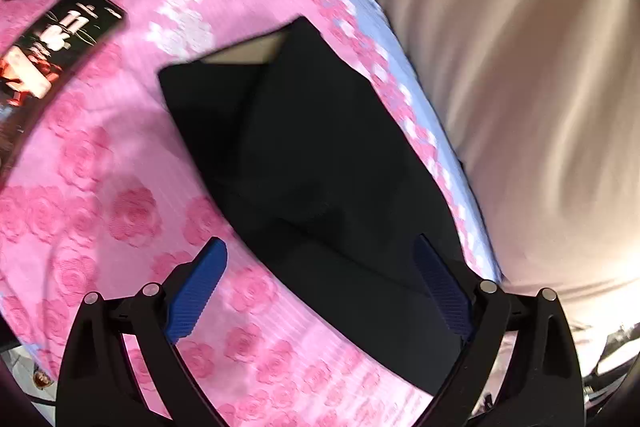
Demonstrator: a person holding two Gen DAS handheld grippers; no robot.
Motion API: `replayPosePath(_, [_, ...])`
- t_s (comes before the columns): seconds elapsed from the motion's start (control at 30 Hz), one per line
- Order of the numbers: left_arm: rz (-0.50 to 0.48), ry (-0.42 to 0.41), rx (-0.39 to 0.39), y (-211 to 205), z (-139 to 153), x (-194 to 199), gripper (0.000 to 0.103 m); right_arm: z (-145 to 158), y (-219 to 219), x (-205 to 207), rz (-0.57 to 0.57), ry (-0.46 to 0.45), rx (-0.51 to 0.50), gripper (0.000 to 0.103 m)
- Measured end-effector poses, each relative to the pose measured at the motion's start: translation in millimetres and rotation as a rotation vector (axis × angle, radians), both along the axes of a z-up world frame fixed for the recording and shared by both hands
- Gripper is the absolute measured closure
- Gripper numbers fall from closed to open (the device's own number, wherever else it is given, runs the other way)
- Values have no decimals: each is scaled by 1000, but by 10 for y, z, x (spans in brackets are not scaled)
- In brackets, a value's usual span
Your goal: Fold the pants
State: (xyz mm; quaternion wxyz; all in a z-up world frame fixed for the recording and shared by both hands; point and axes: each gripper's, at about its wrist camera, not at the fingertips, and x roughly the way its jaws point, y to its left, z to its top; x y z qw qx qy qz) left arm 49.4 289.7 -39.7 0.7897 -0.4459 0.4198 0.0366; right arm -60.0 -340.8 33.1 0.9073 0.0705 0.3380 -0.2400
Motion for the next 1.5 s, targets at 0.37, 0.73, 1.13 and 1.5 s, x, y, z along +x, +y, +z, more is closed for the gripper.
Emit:
replayPosePath(0.37, [-58, 33, -14, 157, -89, 724, 94, -254, 262, 138, 58, 22, 56, 51])
replayPosePath(0.73, [-130, 226, 361, 328, -164, 675, 89, -391, -306, -83, -75, 13, 152, 40])
replayPosePath(1.13, [-83, 257, 453, 229, -65, 754, 88, -268, -1119, 310, -103, -54, 330, 94])
replayPosePath(1.5, [-92, 298, 521, 112, -173, 820, 87, -607, -1552, -271, -201, 84, 280, 92])
